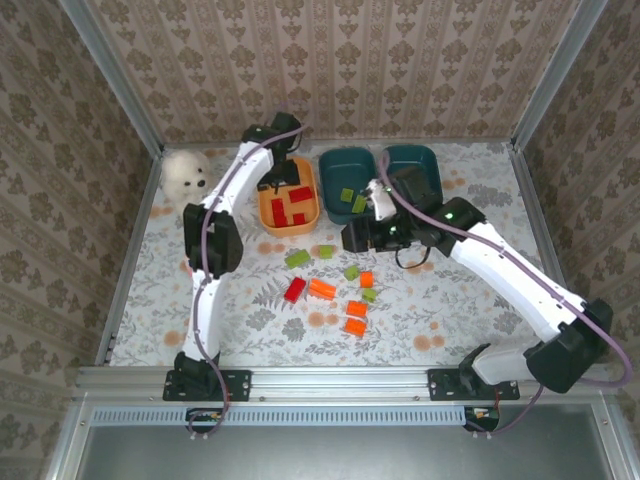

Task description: Sort the legos into containers by color

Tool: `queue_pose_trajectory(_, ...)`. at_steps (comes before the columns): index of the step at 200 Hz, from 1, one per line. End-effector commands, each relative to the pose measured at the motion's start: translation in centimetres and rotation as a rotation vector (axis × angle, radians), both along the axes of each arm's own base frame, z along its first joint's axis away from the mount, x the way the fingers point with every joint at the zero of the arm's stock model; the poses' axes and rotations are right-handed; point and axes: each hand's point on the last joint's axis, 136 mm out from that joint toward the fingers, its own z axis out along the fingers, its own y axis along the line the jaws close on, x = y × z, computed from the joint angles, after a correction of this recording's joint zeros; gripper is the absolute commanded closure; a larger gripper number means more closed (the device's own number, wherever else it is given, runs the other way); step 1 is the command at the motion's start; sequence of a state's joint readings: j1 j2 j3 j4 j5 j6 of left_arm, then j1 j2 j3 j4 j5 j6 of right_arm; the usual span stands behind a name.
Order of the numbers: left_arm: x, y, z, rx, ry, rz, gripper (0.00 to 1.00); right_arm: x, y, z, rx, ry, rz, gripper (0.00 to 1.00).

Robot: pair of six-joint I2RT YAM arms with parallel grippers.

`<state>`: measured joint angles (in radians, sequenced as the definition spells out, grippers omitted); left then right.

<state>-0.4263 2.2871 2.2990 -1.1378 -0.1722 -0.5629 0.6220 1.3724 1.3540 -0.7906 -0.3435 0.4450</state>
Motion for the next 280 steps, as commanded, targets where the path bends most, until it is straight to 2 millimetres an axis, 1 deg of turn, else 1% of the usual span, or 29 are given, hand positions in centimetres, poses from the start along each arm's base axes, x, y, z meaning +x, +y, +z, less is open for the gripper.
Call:
queue_pose_trajectory(1,-1.7,0.2,8.3,-0.141,-0.153,0.017,0.37,-1.4,1.5,-2.3,-0.165,-0.06,0.186,0.34)
queue_pose_trajectory(8,-2.4,0.4,9.2,-0.182,-0.173,0.015,0.37,-1.6,2.0,-3.1,-0.203,-0.069,0.234,0.33)
queue_pose_trajectory(9,-2.5,0.4,9.8,-0.194,-0.187,0.014,0.37,-1.6,2.0,-3.2,-0.207,-0.07,0.238,0.33)
queue_pose_trajectory(11,-2.8,0.6,9.6,-0.201,-0.183,0.017,0.36,-1.7,2.1,-3.5,-0.216,-0.07,0.251,0.33)
queue_pose_trajectory(13,-3.0,0.6,10.4,-0.219,-0.203,0.014,0.36,-1.7,2.2,-3.6,-0.222,-0.071,0.261,0.32)
queue_pose_trajectory(15,-3.3,0.6,10.5,-0.232,-0.207,0.012,0.36,-1.7,2.4,-3.9,-0.227,-0.07,0.273,0.32)
queue_pose_trajectory(16,-3.4,0.7,10.3,-0.235,-0.201,0.013,0.36,-1.8,2.4,-4.0,-0.229,-0.07,0.278,0.32)
queue_pose_trajectory(18,-3.6,0.8,11.1,-0.255,-0.223,0.012,0.36,-1.7,2.5,-4.2,-0.235,-0.07,0.287,0.31)
queue_pose_trajectory(21,-4.0,1.0,10.9,-0.267,-0.221,0.014,0.35,-1.8,2.7,-4.5,-0.238,-0.072,0.303,0.31)
queue_pose_trajectory(29,-5.4,1.2,11.8,-0.321,-0.249,0.008,0.34,-1.8,3.3,-5.3,-0.244,-0.079,0.344,0.29)
queue_pose_trajectory(33,-6.0,1.3,11.7,-0.339,-0.253,0.006,0.33,-1.8,3.5,-5.7,-0.247,-0.082,0.366,0.28)
queue_pose_trajectory(37,-6.8,1.5,12.1,-0.365,-0.267,0.002,0.32,-1.8,3.8,-6.1,-0.252,-0.087,0.391,0.27)
queue_pose_trajectory(48,-9.0,1.8,12.1,-0.412,-0.28,-0.008,0.29,-1.9,4.6,-7.7,-0.285,-0.095,0.465,0.25)
queue_pose_trajectory(50,-9.3,1.9,12.5,-0.424,-0.292,-0.009,0.29,-2.0,4.7,-8.1,-0.293,-0.096,0.481,0.25)
queue_pose_trajectory(53,-10.0,2.0,12.0,-0.432,-0.284,-0.01,0.28,-2.1,4.9,-8.5,-0.303,-0.094,0.504,0.25)
queue_pose_trajectory(65,-12.7,2.4,11.4,-0.479,-0.283,-0.012,0.28,-2.4,5.6,-10.5,-0.369,-0.112,0.602,0.23)
queue_pose_trajectory(79,-15.9,3.3,10.3,-0.513,-0.276,0.006,0.28,-2.1,6.1,-12.4,-0.443,-0.15,0.68,0.22)
queue_pose_trajectory(83,-16.6,3.5,10.3,-0.522,-0.282,0.011,0.28,-1.9,6.3,-12.8,-0.455,-0.165,0.694,0.21)
queue_pose_trajectory(90,-18.1,4.1,9.5,-0.526,-0.271,0.026,0.29,-1.6,6.5,-13.6,-0.473,-0.174,0.71,0.2)
queue_pose_trajectory(94,-18.9,4.4,9.4,-0.53,-0.273,0.029,0.29,-1.4,6.7,-13.9,-0.481,-0.181,0.714,0.19)
queue_pose_trajectory(114,-22.1,5.9,9.1,-0.531,-0.287,0.051,0.28,-0.7,7.1,-15.6,-0.534,-0.195,0.741,0.17)
queue_pose_trajectory(132,-24.1,6.8,9.1,-0.539,-0.299,0.061,0.28,-0.1,7.3,-17.0,-0.563,-0.185,0.741,0.15)
queue_pose_trajectory(156,-25.8,7.5,9.2,-0.56,-0.316,0.081,0.28,0.6,7.7,-18.9,-0.588,-0.161,0.719,0.16)
queue_pose_trajectory(186,-27.4,8.5,8.9,-0.561,-0.32,0.113,0.28,0.5,8.3,-20.7,-0.591,-0.102,0.717,0.2)
queue_pose_trajectory(217,-27.9,8.8,8.8,-0.552,-0.309,0.116,0.28,0.5,8.5,-21.8,-0.595,-0.066,0.692,0.27)
queue_pose_trajectory(229,-27.9,8.8,8.9,-0.552,-0.312,0.112,0.28,0.5,8.5,-22.1,-0.607,-0.07,0.681,0.32)
queue_pose_trajectory(252,-27.8,8.7,8.8,-0.553,-0.309,0.109,0.28,1.0,8.4,-22.4,-0.627,-0.063,0.651,0.47)
queue_pose_trajectory(280,-27.6,8.4,8.6,-0.566,-0.312,0.106,0.29,1.6,8.2,-22.0,-0.642,-0.086,0.6,0.63)
